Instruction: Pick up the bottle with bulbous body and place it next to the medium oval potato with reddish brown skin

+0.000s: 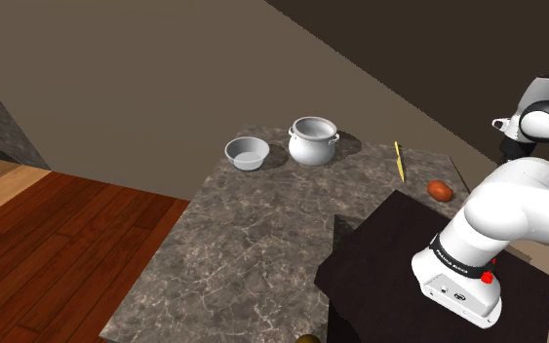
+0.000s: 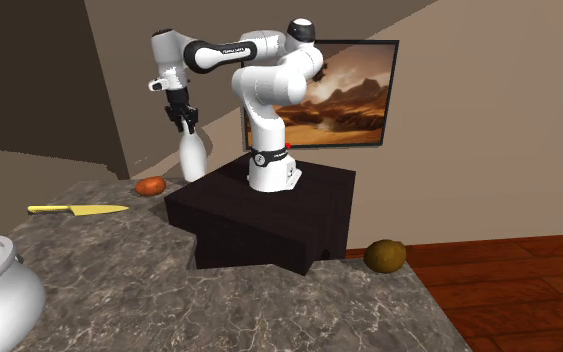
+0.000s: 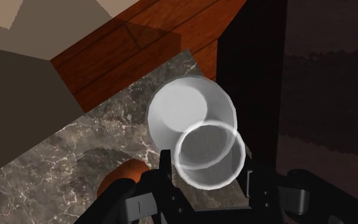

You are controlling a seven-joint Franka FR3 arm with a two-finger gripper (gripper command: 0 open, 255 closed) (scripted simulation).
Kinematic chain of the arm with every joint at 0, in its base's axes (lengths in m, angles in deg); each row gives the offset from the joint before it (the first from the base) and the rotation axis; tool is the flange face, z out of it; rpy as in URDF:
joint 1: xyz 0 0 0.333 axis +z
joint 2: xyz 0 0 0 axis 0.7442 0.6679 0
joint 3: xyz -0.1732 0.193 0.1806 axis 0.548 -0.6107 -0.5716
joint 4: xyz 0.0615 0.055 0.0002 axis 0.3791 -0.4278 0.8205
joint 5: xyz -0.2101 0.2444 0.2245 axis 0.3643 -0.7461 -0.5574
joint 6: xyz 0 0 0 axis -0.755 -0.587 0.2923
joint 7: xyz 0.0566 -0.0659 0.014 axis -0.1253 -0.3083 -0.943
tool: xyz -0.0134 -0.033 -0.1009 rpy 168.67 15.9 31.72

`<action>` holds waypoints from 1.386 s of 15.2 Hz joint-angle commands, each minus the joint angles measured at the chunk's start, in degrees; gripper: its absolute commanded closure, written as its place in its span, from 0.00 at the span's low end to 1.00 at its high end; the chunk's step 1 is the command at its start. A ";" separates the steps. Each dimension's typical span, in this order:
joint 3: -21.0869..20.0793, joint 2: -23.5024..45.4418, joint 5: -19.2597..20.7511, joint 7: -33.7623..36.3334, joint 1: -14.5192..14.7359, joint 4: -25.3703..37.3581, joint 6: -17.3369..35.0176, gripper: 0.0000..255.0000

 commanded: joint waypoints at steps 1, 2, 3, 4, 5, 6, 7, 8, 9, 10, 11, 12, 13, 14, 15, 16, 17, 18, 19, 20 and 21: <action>1.74 0.03 1.57 0.40 0.06 -0.53 0.92 1.00; 3.11 0.08 2.77 0.65 0.17 -0.81 1.60 1.00; 3.11 0.08 2.78 0.65 0.17 -0.81 1.59 1.00; 3.11 0.07 2.77 0.65 0.16 -0.81 1.59 1.00; 3.11 0.07 2.78 0.65 0.17 -0.81 1.59 1.00; 3.11 0.07 2.78 0.65 0.17 -0.81 1.59 1.00; 3.11 0.07 2.78 0.65 0.17 -0.81 1.59 1.00; 3.11 0.07 2.78 0.65 0.17 -0.81 1.59 1.00; 3.11 0.07 2.78 0.65 0.17 -0.81 1.59 1.00; 3.11 0.07 2.78 0.65 0.17 -0.81 1.59 1.00; 3.11 0.07 2.78 0.65 0.17 -0.81 1.59 0.00; 3.11 0.07 2.78 0.65 0.17 -0.81 1.59 0.00; 3.11 0.07 2.78 0.65 0.16 -0.81 1.59 0.00; 3.11 0.07 2.78 0.65 0.16 -0.81 1.59 0.00; 3.11 0.07 2.78 0.65 0.16 -0.81 1.59 0.00; 3.11 0.07 2.78 0.65 0.17 -0.81 1.59 0.00; 0.85 0.07 0.74 0.53 0.25 -0.38 0.52 0.00; -1.35 0.09 -1.26 0.43 0.41 0.13 -0.56 0.00; -3.50 0.14 -3.21 0.34 0.63 0.75 -1.65 0.00; -5.15 0.22 -4.71 0.28 0.85 1.30 -2.50 0.00; -5.14 0.20 -4.70 0.28 0.86 1.30 -2.52 0.00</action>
